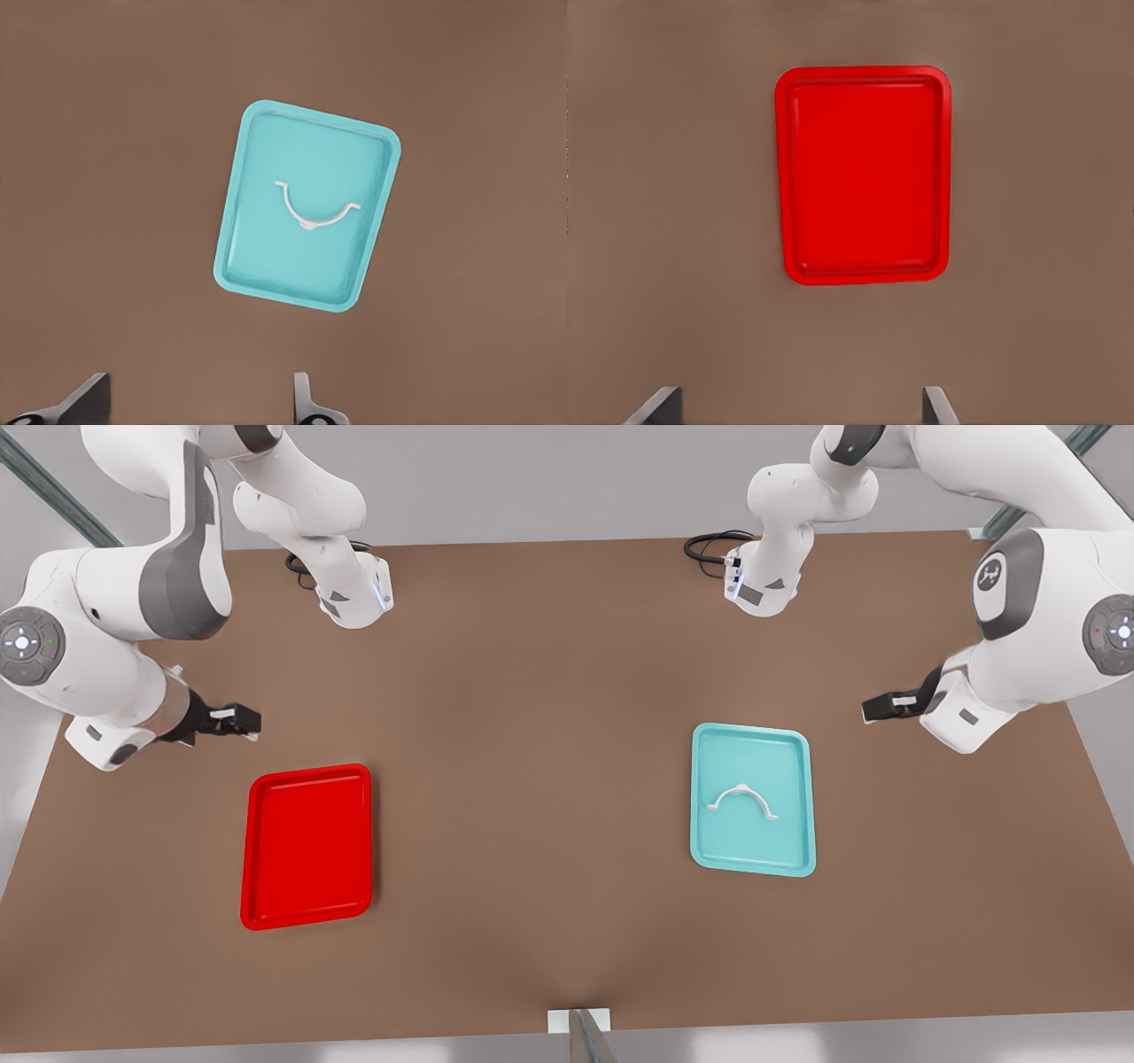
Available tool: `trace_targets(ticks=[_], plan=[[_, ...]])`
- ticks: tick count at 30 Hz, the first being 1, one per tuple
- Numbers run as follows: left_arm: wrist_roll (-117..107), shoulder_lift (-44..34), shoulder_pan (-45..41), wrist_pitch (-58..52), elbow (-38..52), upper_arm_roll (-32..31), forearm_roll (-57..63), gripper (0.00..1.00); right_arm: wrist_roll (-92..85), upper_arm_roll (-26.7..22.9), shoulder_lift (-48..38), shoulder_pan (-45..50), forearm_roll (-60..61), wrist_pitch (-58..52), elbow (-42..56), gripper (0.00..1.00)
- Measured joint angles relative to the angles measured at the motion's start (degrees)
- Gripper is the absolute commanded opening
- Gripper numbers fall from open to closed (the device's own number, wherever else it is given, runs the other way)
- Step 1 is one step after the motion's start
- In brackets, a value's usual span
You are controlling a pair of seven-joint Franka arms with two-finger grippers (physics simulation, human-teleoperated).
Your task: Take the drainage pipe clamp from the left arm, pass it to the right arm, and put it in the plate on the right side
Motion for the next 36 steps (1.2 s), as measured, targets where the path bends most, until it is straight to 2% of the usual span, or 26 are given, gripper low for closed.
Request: trace_targets(ticks=[2,6,10,14,18,29,30,31,32,36], plan=[[0.0,0.7,-0.3,3.8,-5.6,0.7,0.4,1.00,0.0,0.0,0.3,0.2,0.0,1.6,0.1,1.00],[-5.6,1.5,-1.3,24.4,-33.2,1.4,2.1,1.00,0.1,0.0,0.8,0.1,0.2,3.7,0.0,1.00],[-12.1,4.5,-1.4,44.1,-43.7,2.3,0.8,1.00,0.1,0.1,1.2,0.3,0.2,4.7,0.0,1.00],[-17.6,5.9,-2.3,55.4,-46.9,2.5,0.0,1.00,0.1,0.1,1.3,0.3,0.2,5.2,-0.1,1.00],[-22.2,8.8,-4.3,61.9,-47.4,2.3,-0.3,1.00,0.1,0.1,1.3,0.1,0.3,5.4,-0.2,1.00],[-31.2,13.2,-7.4,67.6,-47.6,2.4,-0.5,0.98,-0.1,0.0,1.3,0.1,0.4,5.4,-0.3,1.00],[-31.8,13.3,-7.5,67.7,-47.9,2.4,-0.5,0.96,-0.1,0.0,1.3,0.1,0.4,5.4,-0.3,1.00],[-32.3,13.3,-7.7,67.8,-48.1,2.4,-0.5,0.87,-0.1,0.0,1.2,0.0,0.4,5.4,-0.3,1.00],[-32.9,13.3,-7.8,67.9,-48.2,2.4,-0.5,0.74,-0.1,0.0,1.2,0.0,0.4,5.4,-0.3,1.00],[-34.7,13.7,-7.8,68.2,-48.3,2.4,-0.5,0.58,-0.2,0.1,1.2,0.1,0.4,5.4,-0.2,1.00]])
